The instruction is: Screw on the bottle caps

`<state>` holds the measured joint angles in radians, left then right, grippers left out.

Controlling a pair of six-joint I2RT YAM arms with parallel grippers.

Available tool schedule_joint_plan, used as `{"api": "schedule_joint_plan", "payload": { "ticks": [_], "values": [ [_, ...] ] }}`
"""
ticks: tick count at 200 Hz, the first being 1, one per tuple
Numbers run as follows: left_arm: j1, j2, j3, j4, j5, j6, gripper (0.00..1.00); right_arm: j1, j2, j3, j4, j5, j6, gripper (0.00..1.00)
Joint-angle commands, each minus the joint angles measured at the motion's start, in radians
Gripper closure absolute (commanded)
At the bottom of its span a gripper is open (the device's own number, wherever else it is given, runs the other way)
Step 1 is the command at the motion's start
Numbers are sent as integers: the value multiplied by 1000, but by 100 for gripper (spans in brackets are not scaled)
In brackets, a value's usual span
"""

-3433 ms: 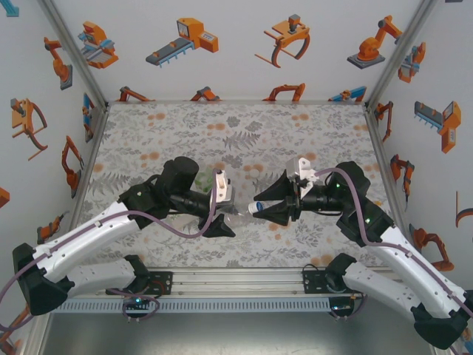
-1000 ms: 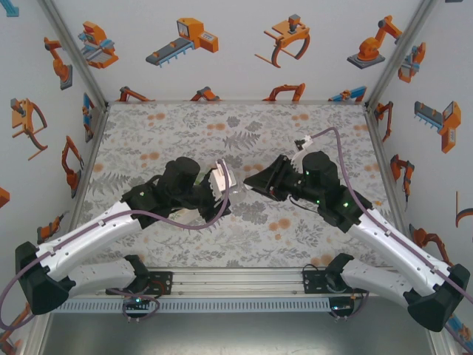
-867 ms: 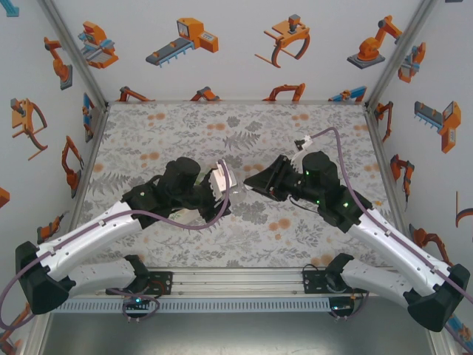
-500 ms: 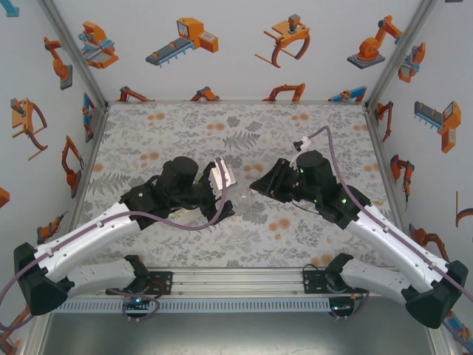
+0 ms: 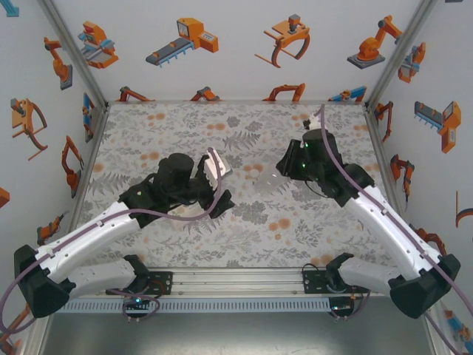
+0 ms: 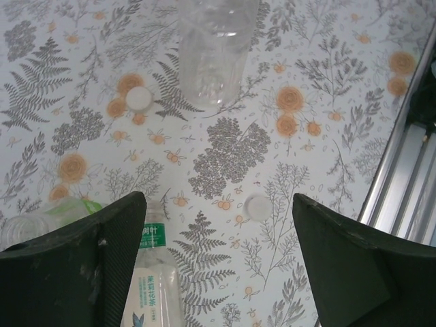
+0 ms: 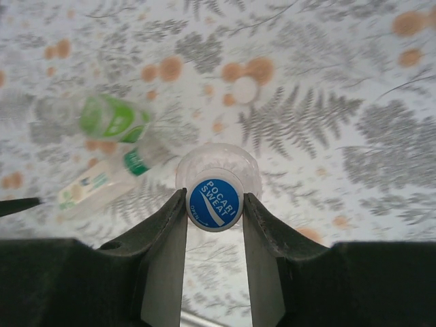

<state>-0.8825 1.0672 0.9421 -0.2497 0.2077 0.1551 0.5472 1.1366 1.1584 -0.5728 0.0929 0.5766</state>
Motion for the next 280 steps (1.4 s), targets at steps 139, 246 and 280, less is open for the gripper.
{"api": "schedule_joint_plan", "payload": {
  "ticks": [139, 246, 280],
  "values": [
    [75, -78, -109, 110, -203, -181, 19, -293, 425, 156, 316, 12, -428, 90],
    [84, -156, -151, 100, -239, -150, 18, -306, 526, 161, 325, -15, -408, 70],
    [90, -171, -152, 96, -247, -132, 17, -307, 513, 144, 323, -4, -408, 61]
  ]
}}
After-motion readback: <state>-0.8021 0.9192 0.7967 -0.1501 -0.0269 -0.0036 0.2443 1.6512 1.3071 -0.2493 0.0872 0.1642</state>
